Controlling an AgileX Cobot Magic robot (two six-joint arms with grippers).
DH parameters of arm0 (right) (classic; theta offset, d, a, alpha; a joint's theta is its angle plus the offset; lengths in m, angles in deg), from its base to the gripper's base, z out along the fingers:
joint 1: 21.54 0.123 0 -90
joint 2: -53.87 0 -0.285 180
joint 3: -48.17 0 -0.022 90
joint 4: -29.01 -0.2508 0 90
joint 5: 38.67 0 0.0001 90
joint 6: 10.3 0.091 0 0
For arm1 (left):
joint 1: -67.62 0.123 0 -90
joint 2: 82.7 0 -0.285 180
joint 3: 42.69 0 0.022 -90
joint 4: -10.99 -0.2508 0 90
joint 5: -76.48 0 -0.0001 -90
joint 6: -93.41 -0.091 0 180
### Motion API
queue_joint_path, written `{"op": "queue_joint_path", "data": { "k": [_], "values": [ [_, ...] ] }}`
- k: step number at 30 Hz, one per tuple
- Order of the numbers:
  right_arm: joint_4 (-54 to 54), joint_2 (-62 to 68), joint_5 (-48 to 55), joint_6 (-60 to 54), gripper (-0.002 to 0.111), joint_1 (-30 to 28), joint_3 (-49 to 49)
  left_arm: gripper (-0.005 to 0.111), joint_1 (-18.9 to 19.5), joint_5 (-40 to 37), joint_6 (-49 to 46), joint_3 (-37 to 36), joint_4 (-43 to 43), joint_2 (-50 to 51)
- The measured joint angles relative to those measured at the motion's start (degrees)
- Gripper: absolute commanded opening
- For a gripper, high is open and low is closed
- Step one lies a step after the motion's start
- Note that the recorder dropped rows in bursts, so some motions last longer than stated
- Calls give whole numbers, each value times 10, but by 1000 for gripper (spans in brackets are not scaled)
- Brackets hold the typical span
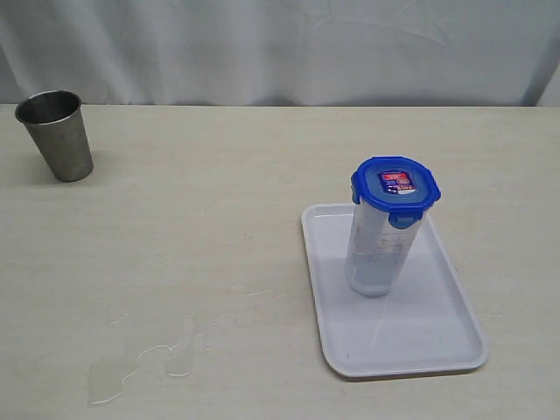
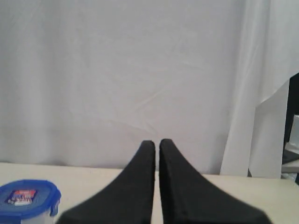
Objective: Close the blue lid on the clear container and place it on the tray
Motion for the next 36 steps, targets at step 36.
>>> {"op": "queue_joint_path", "data": {
  "k": [36],
  "values": [
    [-2,0,100,19,4,0,-124,0,0,0,0,0,0,0]
  ]
}}
